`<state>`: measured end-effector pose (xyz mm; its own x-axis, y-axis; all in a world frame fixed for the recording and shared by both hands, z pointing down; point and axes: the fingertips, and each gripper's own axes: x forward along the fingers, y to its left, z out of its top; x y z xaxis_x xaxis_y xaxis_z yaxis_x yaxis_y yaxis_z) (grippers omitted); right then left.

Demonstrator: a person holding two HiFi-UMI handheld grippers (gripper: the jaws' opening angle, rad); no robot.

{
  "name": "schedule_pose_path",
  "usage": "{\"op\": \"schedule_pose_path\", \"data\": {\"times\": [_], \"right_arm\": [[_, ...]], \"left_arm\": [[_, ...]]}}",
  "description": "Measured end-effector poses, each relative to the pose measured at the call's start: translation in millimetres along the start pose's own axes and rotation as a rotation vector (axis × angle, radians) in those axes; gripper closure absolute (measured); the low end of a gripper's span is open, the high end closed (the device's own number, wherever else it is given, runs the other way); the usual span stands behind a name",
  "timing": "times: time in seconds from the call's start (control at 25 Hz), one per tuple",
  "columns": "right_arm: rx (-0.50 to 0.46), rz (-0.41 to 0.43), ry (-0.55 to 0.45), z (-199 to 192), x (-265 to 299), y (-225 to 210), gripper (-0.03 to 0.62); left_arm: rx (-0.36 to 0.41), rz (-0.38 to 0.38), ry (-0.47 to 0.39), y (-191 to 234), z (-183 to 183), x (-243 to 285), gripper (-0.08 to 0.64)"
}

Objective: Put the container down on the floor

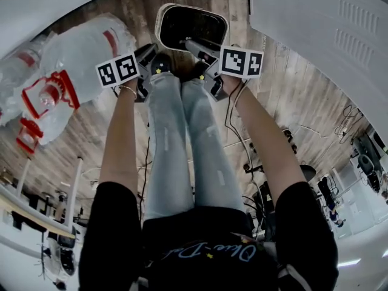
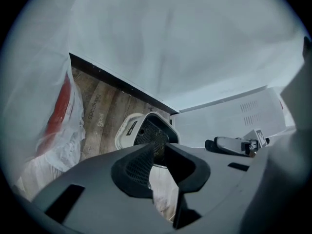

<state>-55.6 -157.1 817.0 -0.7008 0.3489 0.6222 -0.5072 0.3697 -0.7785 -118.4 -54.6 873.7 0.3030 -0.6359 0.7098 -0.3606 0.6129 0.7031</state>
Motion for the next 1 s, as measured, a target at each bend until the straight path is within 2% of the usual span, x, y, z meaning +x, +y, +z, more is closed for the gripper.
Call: {"op": "schedule_pose_path", "data": {"times": [0.04,0.12,0.24,0.36,0.68,0.8,1.0], "right_arm": [[-0.013,-0.001,-0.011,1.2,-3.8,3.8,0.504],[-0.034,-0.001,-0.038,5.4,-11.4,11.5,0.550],[-0.052,0.005,-0.070,12.2,-20.3,24.4,0.581],[-0.058,-0.002,-0.103,15.9,-32.5,36.0,0.592],[-0.076,-0.018,-0.233,23.9,-86.2,65.5,0.594],[-0.065,-0.015,-0.291,32.8,-104.7,79.8,0.594],[-0.121,-0.030,-0.365,46.1,-140.8,105.6,0.593]], "left_arm": [[0.010,-0.003,-0.005,-6.1,0.9,-2.1,0.505],[0.042,-0.011,-0.007,-19.5,2.4,-5.4,0.529],[0.071,-0.043,-0.005,-39.9,5.4,-10.3,0.545],[0.055,-0.092,-0.002,-58.6,5.0,-18.8,0.552],[0.128,-0.163,-0.017,-117.4,2.1,-53.5,0.555],[0.185,-0.189,-0.021,-139.5,5.4,-69.1,0.555],[0.309,-0.209,-0.051,-173.9,8.7,-104.5,0.555]]}}
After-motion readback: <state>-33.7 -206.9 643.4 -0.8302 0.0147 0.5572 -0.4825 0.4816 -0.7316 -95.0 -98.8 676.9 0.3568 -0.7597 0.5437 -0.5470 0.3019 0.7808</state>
